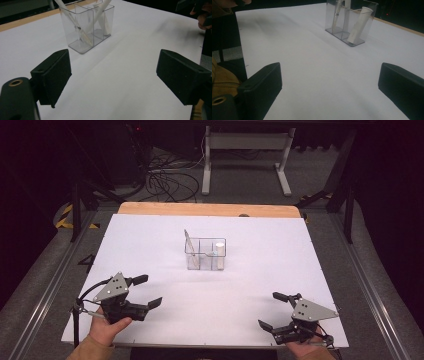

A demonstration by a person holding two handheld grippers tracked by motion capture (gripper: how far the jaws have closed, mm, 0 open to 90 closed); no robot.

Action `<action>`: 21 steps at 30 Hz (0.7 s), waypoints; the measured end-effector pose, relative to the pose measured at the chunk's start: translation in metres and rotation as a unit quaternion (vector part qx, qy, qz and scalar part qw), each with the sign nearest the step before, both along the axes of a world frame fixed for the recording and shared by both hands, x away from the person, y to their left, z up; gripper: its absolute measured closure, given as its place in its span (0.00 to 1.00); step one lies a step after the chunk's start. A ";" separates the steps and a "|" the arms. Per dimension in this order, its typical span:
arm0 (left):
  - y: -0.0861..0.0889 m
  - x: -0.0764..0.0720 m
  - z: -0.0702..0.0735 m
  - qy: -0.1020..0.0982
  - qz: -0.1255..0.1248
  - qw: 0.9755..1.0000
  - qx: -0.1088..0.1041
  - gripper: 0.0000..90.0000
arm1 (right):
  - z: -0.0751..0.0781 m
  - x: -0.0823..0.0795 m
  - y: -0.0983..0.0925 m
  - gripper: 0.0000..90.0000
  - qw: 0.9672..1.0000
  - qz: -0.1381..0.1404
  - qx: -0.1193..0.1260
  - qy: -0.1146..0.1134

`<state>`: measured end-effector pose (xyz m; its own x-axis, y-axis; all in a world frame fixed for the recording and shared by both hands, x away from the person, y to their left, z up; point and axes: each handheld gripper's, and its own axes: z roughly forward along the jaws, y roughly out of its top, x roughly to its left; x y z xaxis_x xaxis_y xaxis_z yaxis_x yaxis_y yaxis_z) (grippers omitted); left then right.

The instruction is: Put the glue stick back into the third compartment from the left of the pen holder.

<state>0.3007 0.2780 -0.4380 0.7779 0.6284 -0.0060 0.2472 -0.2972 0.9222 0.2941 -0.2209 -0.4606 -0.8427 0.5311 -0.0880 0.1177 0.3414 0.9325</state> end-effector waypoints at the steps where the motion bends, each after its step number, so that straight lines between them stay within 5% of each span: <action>1: 0.001 -0.001 -0.002 0.000 0.001 1.000 0.001 0.15 | 0.000 0.000 0.000 0.06 1.000 -0.001 0.000 0.000; 8: 0.010 -0.011 -0.021 0.013 0.003 1.000 -0.004 0.15 | 0.001 0.000 -0.003 0.06 1.000 -0.003 0.003 -0.002; 13: 0.012 -0.022 -0.034 0.016 0.009 1.000 0.016 0.16 | 0.001 0.000 -0.003 0.06 1.000 -0.003 0.003 -0.002; 21: 0.018 -0.022 -0.038 0.023 0.014 1.000 -0.009 0.16 | 0.001 0.000 -0.002 0.06 1.000 -0.003 0.004 0.000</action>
<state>0.2786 0.2964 -0.4756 0.7591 0.6489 -0.0521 0.2967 -0.2736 0.9150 0.2940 -0.2234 -0.4601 -0.8401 0.5360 -0.0836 0.1196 0.3334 0.9352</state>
